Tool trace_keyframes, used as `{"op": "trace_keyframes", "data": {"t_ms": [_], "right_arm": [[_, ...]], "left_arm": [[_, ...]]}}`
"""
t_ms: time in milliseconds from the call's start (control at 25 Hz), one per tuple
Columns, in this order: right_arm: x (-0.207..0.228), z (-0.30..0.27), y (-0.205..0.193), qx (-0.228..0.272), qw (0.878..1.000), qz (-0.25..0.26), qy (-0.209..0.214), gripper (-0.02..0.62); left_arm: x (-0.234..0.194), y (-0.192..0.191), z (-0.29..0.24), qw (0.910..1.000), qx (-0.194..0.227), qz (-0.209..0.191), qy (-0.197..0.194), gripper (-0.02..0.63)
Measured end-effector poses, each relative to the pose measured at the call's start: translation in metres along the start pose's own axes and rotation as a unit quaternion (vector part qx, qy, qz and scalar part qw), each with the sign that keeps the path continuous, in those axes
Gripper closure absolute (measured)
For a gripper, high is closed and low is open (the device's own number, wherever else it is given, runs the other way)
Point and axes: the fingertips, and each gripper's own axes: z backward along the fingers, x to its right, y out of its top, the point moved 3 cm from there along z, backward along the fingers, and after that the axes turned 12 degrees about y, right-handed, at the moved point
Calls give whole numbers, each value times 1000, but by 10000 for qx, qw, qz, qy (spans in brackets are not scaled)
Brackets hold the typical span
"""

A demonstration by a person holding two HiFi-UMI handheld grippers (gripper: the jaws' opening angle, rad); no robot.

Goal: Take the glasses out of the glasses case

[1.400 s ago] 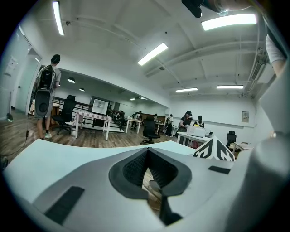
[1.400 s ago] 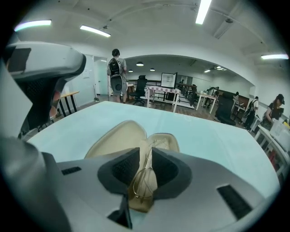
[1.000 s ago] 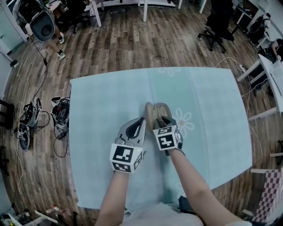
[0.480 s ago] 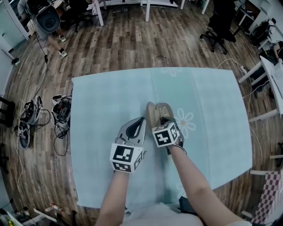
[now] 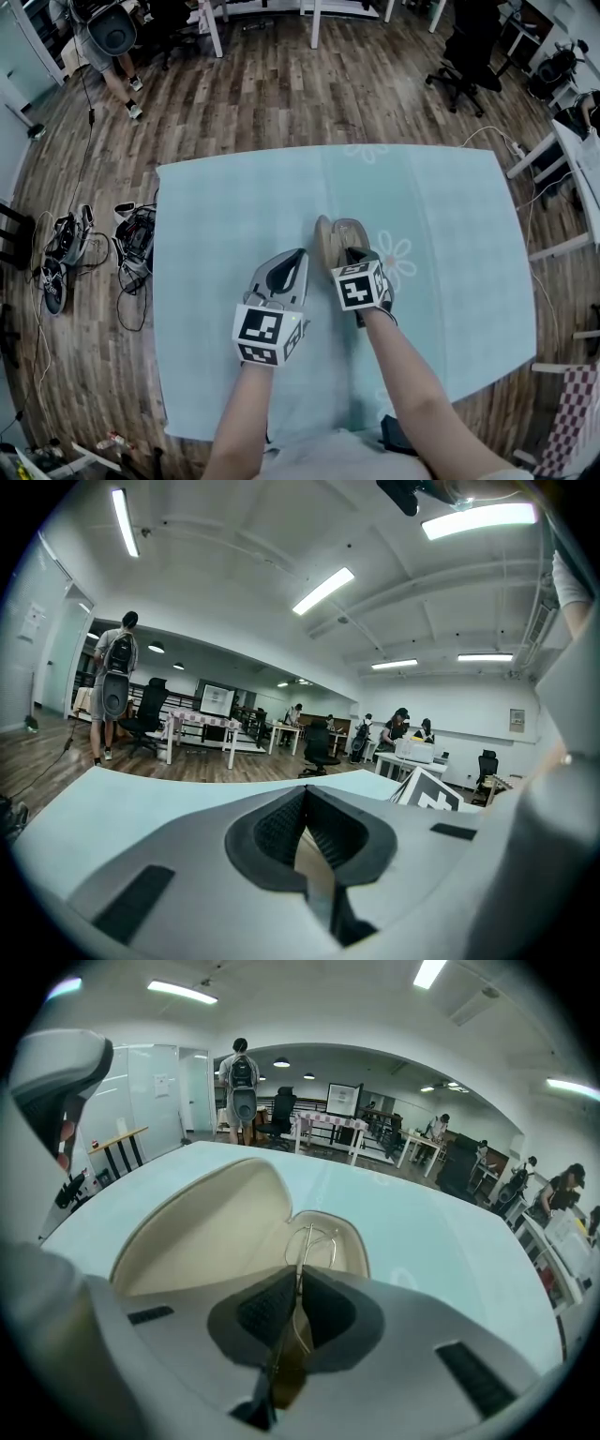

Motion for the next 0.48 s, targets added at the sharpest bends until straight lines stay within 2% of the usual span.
{"op": "trace_keyframes", "data": {"t_ms": [480], "right_arm": [[-4, 12, 10, 427, 9989, -168, 20, 571]], "left_arm": [[4, 8, 6, 9999, 115, -53, -5, 598]]}}
